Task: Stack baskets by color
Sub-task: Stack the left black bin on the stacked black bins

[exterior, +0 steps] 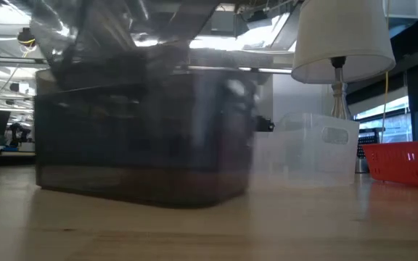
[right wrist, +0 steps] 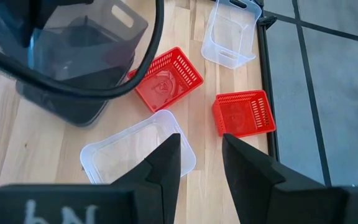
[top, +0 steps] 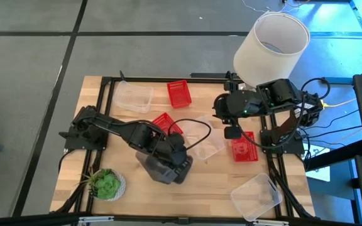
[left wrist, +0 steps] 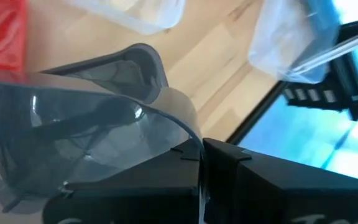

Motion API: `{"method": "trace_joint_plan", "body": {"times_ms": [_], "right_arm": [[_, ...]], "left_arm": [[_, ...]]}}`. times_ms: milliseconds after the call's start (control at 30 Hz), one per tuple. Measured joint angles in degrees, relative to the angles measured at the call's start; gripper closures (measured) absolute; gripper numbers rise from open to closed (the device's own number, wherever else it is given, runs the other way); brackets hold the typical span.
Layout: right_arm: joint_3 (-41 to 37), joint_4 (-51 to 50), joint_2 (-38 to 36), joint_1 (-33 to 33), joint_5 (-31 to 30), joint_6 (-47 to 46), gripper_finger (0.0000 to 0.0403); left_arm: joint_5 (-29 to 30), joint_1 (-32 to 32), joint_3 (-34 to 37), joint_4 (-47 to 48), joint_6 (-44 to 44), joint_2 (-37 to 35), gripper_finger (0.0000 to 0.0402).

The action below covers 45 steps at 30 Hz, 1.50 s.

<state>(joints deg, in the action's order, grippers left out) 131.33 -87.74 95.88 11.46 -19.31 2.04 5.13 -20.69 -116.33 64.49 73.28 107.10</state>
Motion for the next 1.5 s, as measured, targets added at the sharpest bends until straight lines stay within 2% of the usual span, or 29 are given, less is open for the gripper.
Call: {"method": "trace_joint_plan", "body": {"times_ms": [500, 700, 900, 1100, 1333, 1500], "right_arm": [[0.01, 0.0, 0.0, 0.0, 0.0, -0.01, 0.0285], [0.01, 0.03, 0.0, 0.0, 0.0, -0.21, 0.0285], [0.02, 0.04, 0.0, 0.02, 0.0, -0.3, 0.0285], [0.01, 0.04, 0.0, 0.01, -0.02, -0.21, 0.0285], [0.0, 0.04, 0.0, 0.0, 0.0, -0.04, 0.0285], [0.01, 0.06, 0.0, 0.02, 0.0, -0.11, 0.0285]], "left_arm": [[-0.89, 0.56, 0.0, 13.07, 1.4, 1.99, 0.0401], [-2.39, 1.36, 0.0, 12.45, -1.66, 3.22, 0.0401], [0.01, 0.59, -0.07, 11.17, 4.24, 1.5, 0.0401], [-1.05, -0.43, -0.02, 4.05, 4.61, 1.52, 0.0401], [1.14, -0.44, -0.07, 10.57, 6.15, 2.07, 0.0401], [0.06, -0.17, -0.15, 12.59, 5.82, 4.0, 0.0401]]}}
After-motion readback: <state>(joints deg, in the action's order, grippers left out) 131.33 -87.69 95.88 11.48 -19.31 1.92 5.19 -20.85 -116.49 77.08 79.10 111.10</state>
